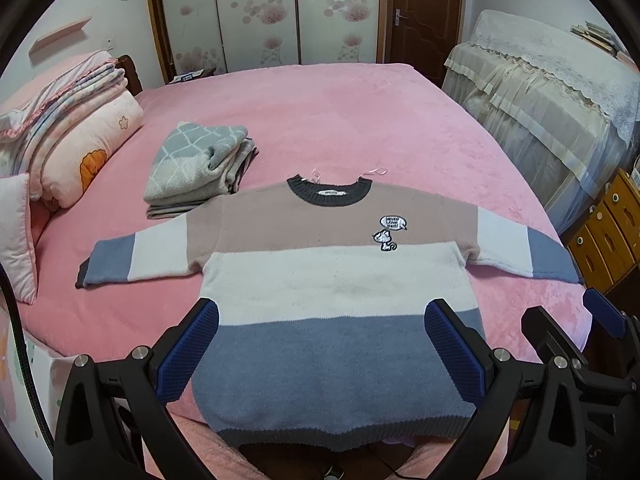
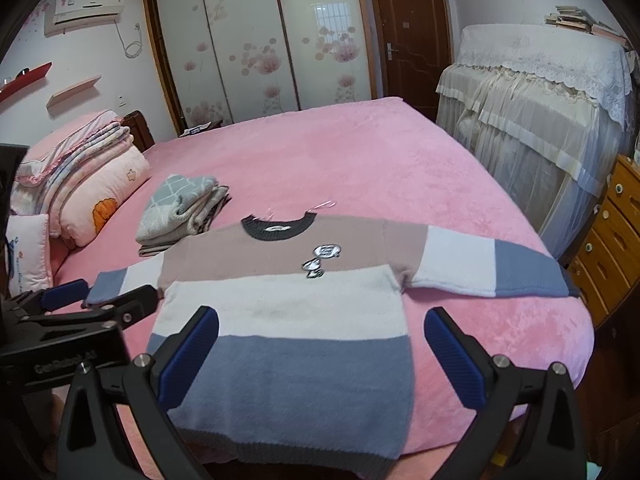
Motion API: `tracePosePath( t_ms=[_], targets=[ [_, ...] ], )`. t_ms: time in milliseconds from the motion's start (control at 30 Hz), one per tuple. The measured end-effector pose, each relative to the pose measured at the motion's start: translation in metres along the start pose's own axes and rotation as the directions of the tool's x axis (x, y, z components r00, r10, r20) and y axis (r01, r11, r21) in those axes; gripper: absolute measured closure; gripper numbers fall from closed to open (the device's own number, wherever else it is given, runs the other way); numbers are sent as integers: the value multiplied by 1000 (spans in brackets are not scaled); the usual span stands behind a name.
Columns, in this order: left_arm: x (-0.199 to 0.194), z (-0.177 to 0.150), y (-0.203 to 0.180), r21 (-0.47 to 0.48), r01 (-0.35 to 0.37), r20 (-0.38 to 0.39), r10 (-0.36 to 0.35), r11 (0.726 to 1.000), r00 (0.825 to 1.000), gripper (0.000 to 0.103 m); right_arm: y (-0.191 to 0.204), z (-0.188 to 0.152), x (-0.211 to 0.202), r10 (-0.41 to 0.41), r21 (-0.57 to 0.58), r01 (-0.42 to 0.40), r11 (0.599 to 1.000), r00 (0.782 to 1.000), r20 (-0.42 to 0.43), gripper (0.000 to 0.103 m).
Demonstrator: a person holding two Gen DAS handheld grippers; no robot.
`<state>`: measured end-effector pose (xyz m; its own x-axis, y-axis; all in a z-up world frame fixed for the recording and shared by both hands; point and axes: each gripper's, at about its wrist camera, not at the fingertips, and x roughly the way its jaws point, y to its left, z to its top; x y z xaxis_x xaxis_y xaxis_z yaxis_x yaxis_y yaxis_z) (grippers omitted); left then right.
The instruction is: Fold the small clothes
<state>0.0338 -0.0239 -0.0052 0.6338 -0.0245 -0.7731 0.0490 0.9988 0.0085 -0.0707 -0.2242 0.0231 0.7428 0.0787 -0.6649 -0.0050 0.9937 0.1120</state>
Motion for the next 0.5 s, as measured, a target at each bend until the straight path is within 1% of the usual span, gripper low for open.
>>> tracePosePath(
  t_ms=[200,267,367,433,500],
  targets=[
    [-3,15,-12,4,23,20,-23,1000,1000,1,-21,21,0,-18,17,18,1000,999,28,0],
    [-7,22,-20,24,12,51,-13,1000,999,1,-30,32,-2,-8,29,7,1000,999,35,0],
    [-13,34,-32,39,2,99,-6,999,995,1,-40,44,-9,-38,30,36,999,996,78,0],
    [-16,43,-41,40,31,138,-36,999,990,1,-52,54,-15,-49,42,45,998,993,107,0],
    [-16,50,-47,34,79,160,-83,996,984,1,-67,60,-19,-41,57,34,998,991,125,0]
  ],
)
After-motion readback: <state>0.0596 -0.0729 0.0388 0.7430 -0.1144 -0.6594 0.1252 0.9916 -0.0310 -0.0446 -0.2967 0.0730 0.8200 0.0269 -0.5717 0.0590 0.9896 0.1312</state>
